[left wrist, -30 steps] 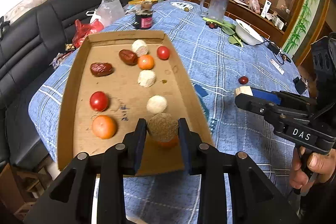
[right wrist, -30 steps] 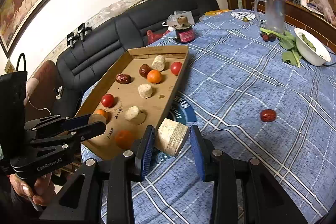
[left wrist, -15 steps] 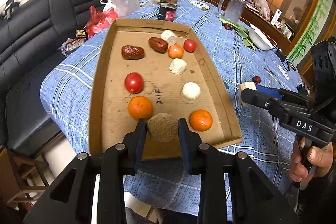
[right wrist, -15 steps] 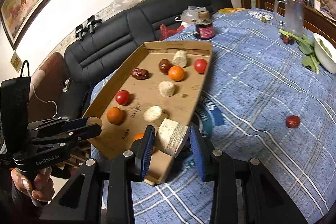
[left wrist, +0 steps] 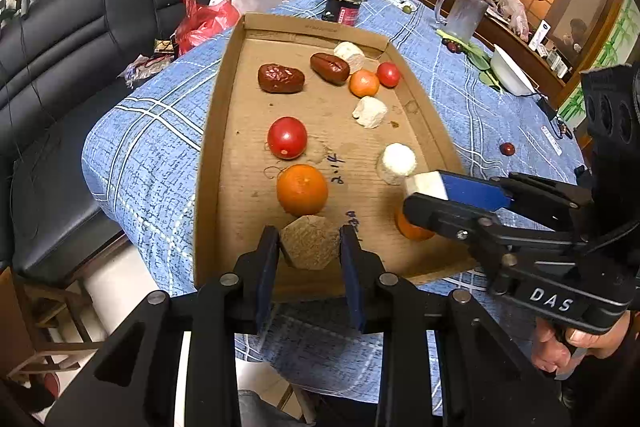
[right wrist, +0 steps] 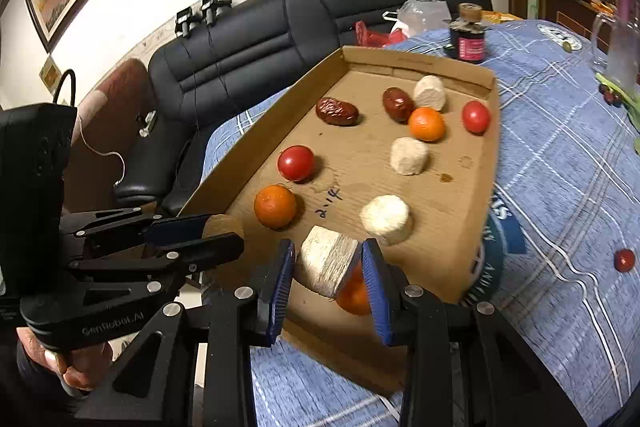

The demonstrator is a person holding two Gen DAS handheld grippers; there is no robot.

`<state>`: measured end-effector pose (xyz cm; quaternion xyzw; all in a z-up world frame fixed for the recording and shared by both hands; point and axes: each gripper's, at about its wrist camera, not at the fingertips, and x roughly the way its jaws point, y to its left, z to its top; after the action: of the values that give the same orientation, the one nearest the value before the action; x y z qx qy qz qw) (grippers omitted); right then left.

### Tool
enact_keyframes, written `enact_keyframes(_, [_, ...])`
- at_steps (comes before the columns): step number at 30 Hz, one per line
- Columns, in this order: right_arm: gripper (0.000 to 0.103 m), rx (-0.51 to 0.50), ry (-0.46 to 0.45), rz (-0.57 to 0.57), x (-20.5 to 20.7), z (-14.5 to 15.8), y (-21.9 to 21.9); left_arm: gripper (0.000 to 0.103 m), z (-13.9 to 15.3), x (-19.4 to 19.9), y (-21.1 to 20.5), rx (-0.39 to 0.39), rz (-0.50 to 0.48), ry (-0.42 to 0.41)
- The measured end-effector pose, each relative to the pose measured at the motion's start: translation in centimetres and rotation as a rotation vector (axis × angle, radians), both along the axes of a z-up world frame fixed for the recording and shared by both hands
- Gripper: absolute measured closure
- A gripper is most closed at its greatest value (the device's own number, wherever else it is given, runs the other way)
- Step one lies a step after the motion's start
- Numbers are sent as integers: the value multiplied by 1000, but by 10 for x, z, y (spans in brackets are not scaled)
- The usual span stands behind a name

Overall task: Organize fruits
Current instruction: 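Carry both rice cakes into the tray and open both grippers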

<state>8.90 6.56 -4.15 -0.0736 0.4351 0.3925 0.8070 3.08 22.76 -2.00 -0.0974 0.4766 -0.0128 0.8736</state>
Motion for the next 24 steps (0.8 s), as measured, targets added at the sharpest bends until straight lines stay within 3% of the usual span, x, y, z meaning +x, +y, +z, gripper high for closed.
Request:
enact_keyframes(8, [68,-41,15,24,6,-15,15,75,-10,6,1,13,-7,13])
enact_keyframes(21, [65,-32,41,22,13,-14,10,74,-16,12,2,40,19,39])
enact_keyframes(22, [65,-28,43,23,13,-13,9,73,-16,12,1,42,19,38])
enact_keyframes(24, [65,-21,42,28,11,-12,6,61,-15,11,-1,43,19,37])
